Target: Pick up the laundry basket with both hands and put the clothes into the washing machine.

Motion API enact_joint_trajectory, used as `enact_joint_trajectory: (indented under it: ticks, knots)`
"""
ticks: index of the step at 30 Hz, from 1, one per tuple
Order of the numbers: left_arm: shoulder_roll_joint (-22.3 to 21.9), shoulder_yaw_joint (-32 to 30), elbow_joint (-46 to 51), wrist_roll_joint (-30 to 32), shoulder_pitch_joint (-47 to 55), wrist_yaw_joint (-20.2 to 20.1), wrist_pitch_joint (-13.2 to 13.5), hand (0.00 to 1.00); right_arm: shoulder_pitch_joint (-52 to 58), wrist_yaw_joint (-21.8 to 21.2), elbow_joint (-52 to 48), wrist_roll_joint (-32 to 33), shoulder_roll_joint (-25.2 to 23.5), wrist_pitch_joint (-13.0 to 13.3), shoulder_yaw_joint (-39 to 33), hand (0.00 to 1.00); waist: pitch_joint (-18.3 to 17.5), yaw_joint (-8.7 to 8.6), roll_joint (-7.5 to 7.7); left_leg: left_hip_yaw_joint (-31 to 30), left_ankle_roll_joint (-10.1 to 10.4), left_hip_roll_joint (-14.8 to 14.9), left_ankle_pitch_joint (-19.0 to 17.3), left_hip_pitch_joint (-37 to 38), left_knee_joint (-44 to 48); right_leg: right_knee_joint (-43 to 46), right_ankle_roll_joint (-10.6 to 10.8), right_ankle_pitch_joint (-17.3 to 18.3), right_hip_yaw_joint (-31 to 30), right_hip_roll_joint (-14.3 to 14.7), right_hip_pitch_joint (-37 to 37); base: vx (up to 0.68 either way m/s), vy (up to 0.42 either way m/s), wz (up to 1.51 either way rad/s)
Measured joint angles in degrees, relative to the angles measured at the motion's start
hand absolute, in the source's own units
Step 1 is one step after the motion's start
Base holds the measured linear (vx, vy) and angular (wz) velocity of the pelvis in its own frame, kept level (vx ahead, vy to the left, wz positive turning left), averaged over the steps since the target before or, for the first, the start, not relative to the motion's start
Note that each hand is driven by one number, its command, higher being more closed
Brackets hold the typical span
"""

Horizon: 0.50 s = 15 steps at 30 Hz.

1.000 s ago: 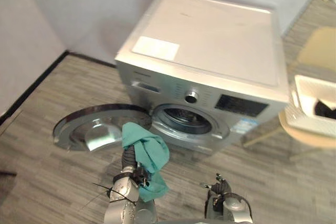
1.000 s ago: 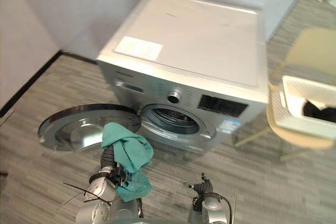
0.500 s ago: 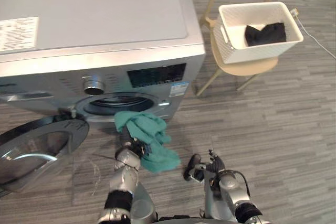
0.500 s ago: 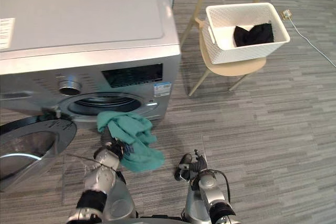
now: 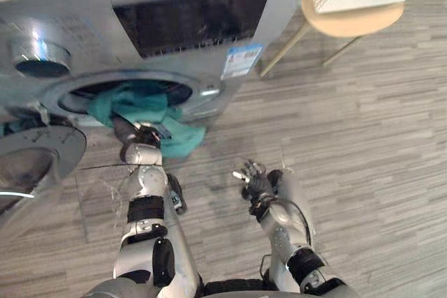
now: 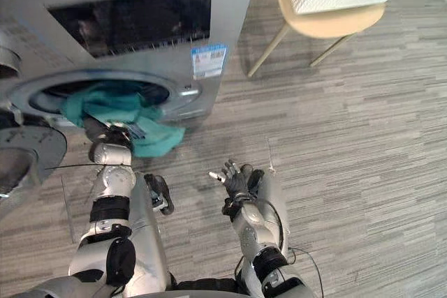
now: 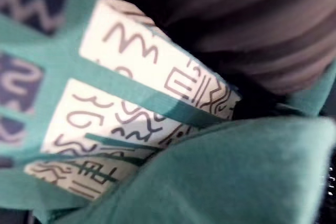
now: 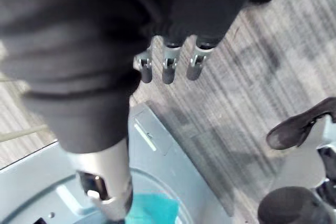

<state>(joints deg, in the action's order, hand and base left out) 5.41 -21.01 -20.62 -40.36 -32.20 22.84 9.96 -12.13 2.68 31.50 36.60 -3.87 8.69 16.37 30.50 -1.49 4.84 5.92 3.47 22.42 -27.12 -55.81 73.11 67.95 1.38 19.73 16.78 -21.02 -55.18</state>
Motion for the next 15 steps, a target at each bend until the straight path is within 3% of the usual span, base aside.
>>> enact_joint_trajectory:
  ticks: [5,10,15]
  knots:
    - [4.7,0.1,3.4,0.4,-4.8,1.4,0.0,1.0,4.4,-2.1,-9.0,2.4,0.4,1.3,0.4,0.0,0.1,-0.05,-0.07,-2.2,0.4,0.6,-0.9,-8.4,5.7,5.9,-1.1,1.1,-0.7,-1.1,-7.6,-0.08,0.001,0.01]
    - [15.4,1.0,4.6,0.5,-15.6,2.6,0.0,1.0,8.2,-4.3,-14.3,4.0,1.3,1.5,1.0,0.0,0.1,-0.6,-0.04,-4.4,0.5,1.0,-0.9,-15.7,9.4,9.3,-2.0,1.4,-0.6,-1.2,-13.9,-0.02,0.004,-0.02]
    - [26.3,9.9,5.2,0.5,-32.1,2.0,0.0,1.0,9.0,-6.1,-17.8,6.2,2.4,1.0,0.8,0.0,0.4,-0.76,0.3,-6.1,0.2,1.5,-0.7,-21.0,11.1,10.2,-2.6,1.2,0.5,-1.0,-17.4,0.0,0.002,-0.04]
